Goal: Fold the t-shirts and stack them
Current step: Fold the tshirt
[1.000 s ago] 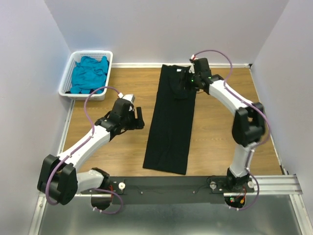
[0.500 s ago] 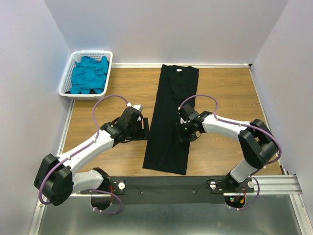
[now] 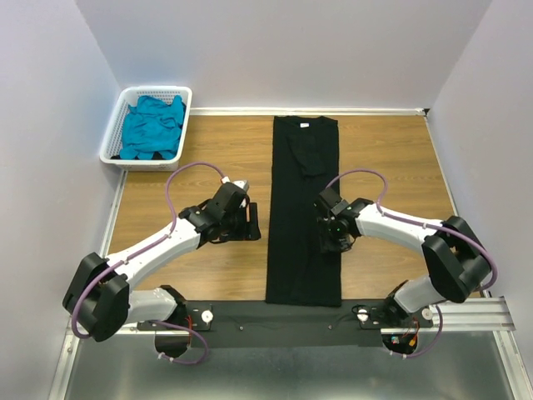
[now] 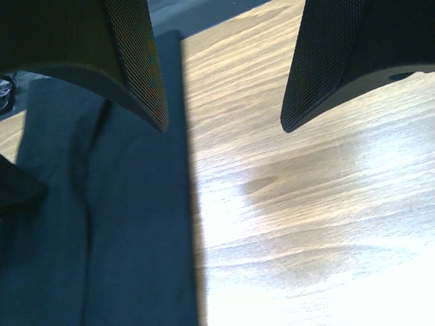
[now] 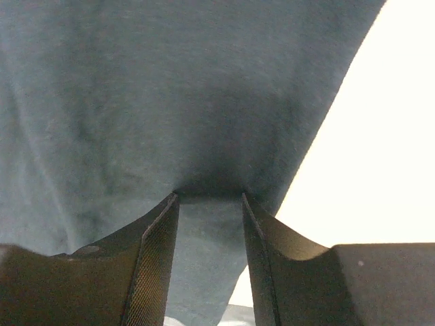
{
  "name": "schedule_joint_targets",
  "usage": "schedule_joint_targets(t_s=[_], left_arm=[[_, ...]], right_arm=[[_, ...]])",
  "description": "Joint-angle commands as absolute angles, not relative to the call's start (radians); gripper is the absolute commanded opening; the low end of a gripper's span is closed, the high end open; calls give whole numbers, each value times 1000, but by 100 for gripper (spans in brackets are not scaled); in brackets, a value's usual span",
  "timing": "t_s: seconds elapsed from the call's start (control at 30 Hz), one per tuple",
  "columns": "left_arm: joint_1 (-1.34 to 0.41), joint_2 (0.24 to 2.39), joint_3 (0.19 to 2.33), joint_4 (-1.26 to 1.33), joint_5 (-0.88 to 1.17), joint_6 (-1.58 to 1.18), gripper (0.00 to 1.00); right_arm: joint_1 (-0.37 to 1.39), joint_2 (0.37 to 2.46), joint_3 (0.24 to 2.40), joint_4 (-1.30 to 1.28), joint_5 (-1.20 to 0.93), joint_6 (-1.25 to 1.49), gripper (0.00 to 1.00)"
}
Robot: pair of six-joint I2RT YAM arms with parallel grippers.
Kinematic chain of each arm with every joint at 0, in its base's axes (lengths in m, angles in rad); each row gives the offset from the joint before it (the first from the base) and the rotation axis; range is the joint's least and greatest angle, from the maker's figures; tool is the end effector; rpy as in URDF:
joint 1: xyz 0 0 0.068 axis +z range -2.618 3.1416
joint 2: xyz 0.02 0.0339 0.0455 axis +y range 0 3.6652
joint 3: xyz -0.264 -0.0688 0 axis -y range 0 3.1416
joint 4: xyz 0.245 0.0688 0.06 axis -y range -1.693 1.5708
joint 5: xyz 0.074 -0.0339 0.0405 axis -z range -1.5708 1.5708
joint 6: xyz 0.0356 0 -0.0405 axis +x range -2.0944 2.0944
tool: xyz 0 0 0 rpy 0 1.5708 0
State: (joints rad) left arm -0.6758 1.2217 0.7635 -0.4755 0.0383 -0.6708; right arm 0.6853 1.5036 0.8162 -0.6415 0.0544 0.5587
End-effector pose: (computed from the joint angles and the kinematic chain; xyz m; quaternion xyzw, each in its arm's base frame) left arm 0.1873 -0.1519 0.2189 0.0084 0.9495 -0.2095 0.2335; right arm 0.1994 0.1605 0.1615 -0.0595 0.9905 0.0483 0.1137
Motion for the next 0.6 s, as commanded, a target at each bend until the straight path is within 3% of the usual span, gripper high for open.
schedule_joint_targets(t_s=[0.0,0.27,0.57], left_arm=[[-683,1226,799,-469,48,-689,75],[-670,1249,847,-471,-44,-712,75],[-655,1250,847,-471,-74,-722,75]], right_arm=[[687,1445,856,-801,184,554,52],[878,1358,1064,-913,58,615,52],[1212,1569,1106,-942,106,873,49]])
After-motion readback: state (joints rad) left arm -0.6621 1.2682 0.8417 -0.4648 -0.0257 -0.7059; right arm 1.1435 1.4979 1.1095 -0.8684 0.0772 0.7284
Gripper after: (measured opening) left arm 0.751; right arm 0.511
